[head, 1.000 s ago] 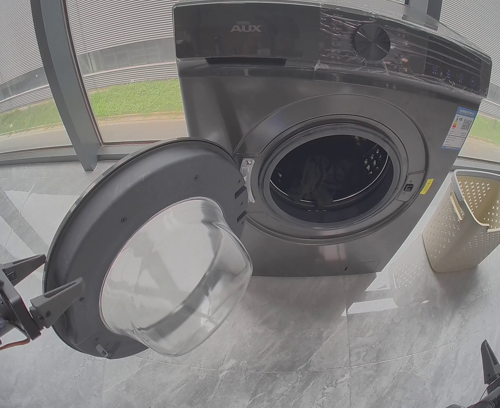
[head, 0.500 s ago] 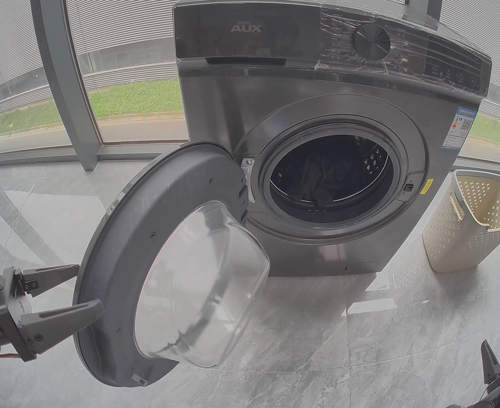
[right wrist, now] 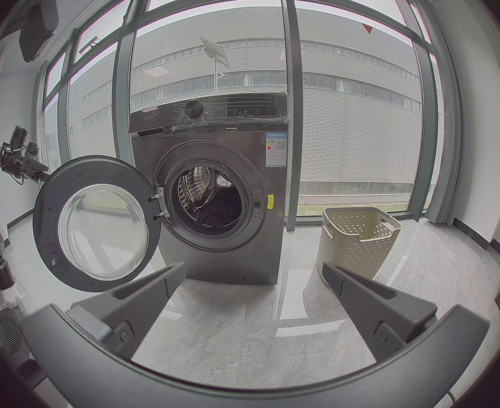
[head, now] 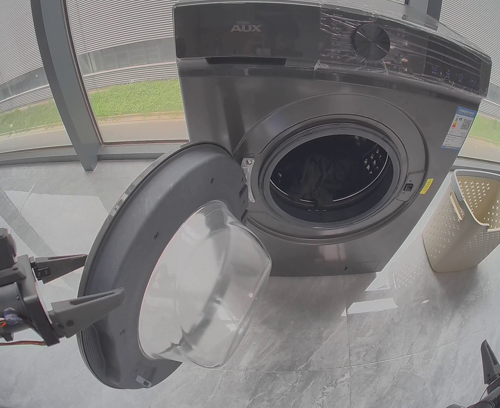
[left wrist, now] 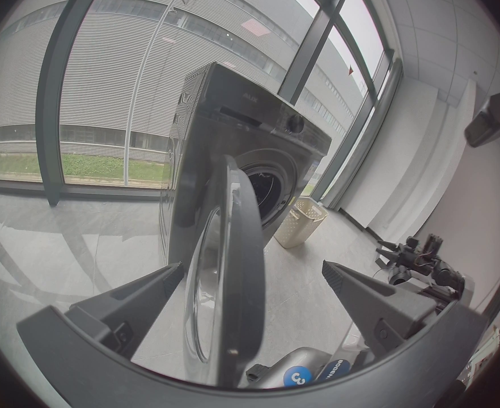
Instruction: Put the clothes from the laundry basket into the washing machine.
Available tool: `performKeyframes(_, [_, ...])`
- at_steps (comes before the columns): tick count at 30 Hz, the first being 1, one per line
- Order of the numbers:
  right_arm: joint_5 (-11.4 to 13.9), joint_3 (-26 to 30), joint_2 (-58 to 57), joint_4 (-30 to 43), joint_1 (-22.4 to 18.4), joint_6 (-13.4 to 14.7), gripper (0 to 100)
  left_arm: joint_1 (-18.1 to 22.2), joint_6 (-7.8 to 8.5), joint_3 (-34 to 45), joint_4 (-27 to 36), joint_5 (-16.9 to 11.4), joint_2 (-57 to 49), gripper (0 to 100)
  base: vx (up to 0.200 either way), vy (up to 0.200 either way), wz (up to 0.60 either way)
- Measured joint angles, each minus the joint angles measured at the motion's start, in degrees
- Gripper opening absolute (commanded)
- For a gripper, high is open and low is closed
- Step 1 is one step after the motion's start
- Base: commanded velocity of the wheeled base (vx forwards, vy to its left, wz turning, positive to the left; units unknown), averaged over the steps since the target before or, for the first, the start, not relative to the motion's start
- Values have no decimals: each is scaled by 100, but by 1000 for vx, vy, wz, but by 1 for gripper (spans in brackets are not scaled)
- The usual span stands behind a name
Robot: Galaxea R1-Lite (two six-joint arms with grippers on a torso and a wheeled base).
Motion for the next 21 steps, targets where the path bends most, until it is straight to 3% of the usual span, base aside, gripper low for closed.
performKeyframes(5, [0, 0, 0, 1, 0, 0, 100, -529, 41, -378, -24, 416, 574, 100, 0, 0, 0])
performKeyframes(11, [0, 0, 0, 1, 0, 0, 100, -1279, -235, -1001, -356, 775, 1252, 100, 0, 0, 0])
performKeyframes(16, [0, 0, 0, 1, 0, 2, 100, -1458, -545, -1200, -931, 887, 1647, 100, 0, 0, 0])
performKeyframes(21, [0, 0, 0, 1, 0, 0, 100, -1492, -589, -1235, -989, 1141, 1837, 100, 0, 0, 0])
